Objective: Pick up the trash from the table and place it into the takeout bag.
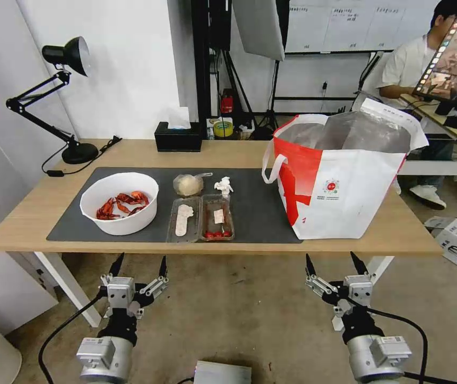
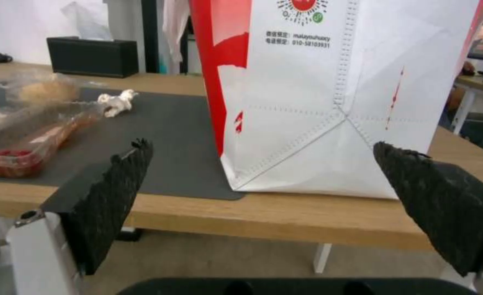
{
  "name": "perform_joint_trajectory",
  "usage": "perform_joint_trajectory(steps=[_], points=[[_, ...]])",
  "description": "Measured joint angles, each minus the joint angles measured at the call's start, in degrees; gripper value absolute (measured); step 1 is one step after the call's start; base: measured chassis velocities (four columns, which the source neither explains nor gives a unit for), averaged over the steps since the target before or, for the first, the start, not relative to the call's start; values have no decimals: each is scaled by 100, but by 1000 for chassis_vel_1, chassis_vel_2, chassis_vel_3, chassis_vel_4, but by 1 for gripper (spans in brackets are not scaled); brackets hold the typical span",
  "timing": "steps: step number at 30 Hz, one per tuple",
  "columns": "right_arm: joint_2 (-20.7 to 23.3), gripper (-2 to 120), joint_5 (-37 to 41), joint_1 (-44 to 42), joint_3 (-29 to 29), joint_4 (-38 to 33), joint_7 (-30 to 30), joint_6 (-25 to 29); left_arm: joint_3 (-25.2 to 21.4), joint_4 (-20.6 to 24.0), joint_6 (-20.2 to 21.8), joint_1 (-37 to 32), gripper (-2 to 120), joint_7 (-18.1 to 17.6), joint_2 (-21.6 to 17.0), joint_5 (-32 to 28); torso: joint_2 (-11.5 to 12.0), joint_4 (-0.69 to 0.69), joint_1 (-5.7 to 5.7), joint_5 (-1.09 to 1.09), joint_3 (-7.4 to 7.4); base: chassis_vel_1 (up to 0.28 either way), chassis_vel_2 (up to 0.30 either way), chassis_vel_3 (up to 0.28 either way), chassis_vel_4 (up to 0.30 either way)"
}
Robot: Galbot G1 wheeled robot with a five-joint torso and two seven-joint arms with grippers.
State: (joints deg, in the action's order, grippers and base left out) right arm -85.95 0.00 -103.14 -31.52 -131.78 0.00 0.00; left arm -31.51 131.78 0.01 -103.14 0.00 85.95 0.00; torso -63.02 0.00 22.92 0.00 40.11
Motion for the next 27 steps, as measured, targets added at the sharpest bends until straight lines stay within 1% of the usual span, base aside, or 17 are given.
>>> perform_joint_trajectory(steps=[27], points=[[0, 100, 0, 0, 0, 0, 0, 0, 0, 0, 0, 0, 100, 0, 0, 0, 0, 0, 0, 0, 0, 0, 0, 0, 0]])
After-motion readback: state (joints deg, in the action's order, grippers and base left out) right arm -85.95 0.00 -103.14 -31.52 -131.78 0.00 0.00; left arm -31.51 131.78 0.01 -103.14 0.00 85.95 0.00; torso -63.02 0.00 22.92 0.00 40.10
